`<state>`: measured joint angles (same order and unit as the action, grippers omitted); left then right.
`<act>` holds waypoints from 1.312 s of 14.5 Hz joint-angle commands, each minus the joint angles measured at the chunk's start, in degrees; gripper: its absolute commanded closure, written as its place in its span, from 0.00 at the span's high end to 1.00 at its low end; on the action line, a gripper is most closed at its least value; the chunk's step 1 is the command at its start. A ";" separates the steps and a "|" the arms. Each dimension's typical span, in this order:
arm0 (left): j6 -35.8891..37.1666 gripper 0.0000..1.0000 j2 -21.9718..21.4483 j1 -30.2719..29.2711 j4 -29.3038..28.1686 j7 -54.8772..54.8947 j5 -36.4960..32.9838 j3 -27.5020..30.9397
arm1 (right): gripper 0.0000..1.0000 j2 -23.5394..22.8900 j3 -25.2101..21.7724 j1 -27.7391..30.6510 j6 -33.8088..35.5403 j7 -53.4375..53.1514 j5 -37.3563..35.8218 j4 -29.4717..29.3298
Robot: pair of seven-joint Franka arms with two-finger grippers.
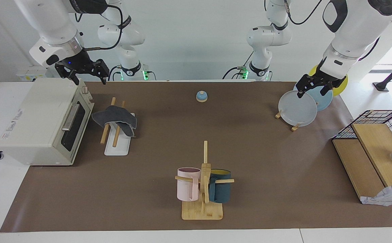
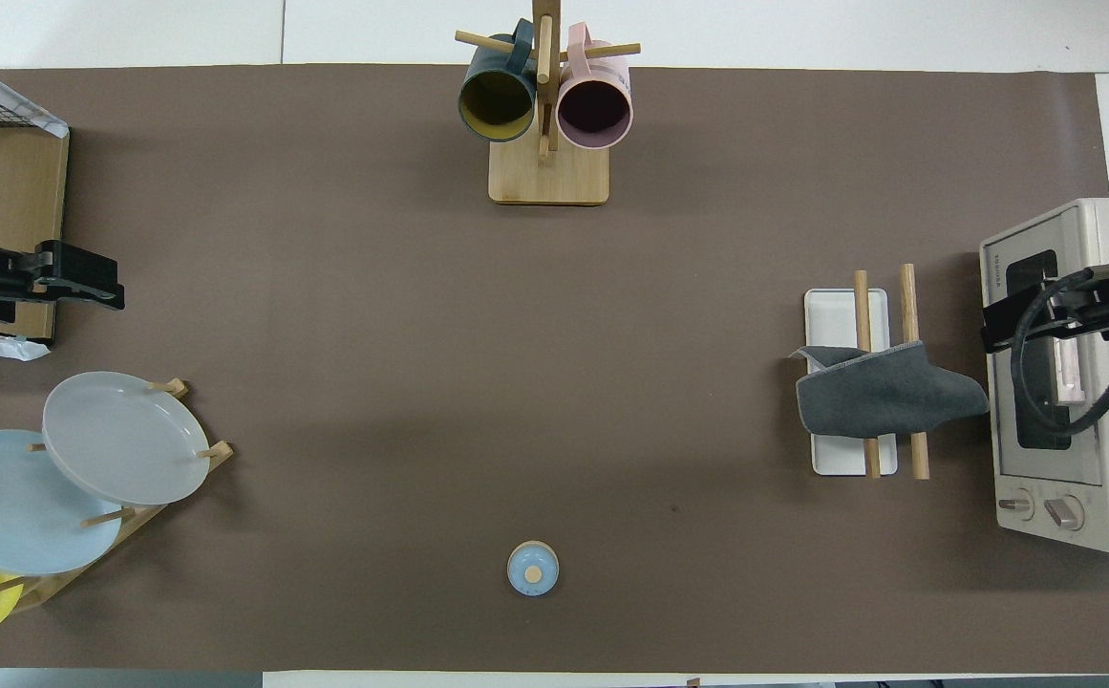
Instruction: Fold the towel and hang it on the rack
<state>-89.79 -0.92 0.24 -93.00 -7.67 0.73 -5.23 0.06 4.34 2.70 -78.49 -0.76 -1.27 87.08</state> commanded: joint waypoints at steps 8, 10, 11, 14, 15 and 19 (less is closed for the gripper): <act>-0.12 1.00 -1.63 -0.24 -1.75 -0.68 -0.82 -0.04 | 1.00 -0.15 0.14 -0.42 -0.97 -1.35 -0.83 -0.68; -0.12 1.00 -1.63 -0.24 -1.75 -0.68 -0.82 -0.04 | 1.00 -0.15 0.14 -0.24 -1.14 -1.35 -0.66 -0.68; -0.12 1.00 -1.63 -0.24 -1.75 -0.68 -0.82 -0.04 | 1.00 -0.15 0.05 -0.07 -1.23 -1.27 -0.66 -0.68; -0.12 1.00 -1.63 -0.24 -1.75 -0.68 -0.82 -0.04 | 1.00 0.11 0.05 -0.06 -2.72 -1.62 -0.22 -0.59; -0.12 1.00 -1.63 -0.24 -1.75 -0.68 -0.82 -0.04 | 1.00 0.11 0.05 -0.06 -2.90 -1.70 -0.22 -0.59; -0.12 1.00 -1.63 -0.24 -1.75 -0.68 -0.82 -0.04 | 1.00 0.11 0.14 -0.24 -3.25 -1.71 -0.13 -0.59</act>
<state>-89.79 -0.92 0.24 -93.01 -7.75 0.73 -5.21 0.07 4.28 2.56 -81.20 -1.01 -1.27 86.82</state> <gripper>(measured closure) 0.000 0.000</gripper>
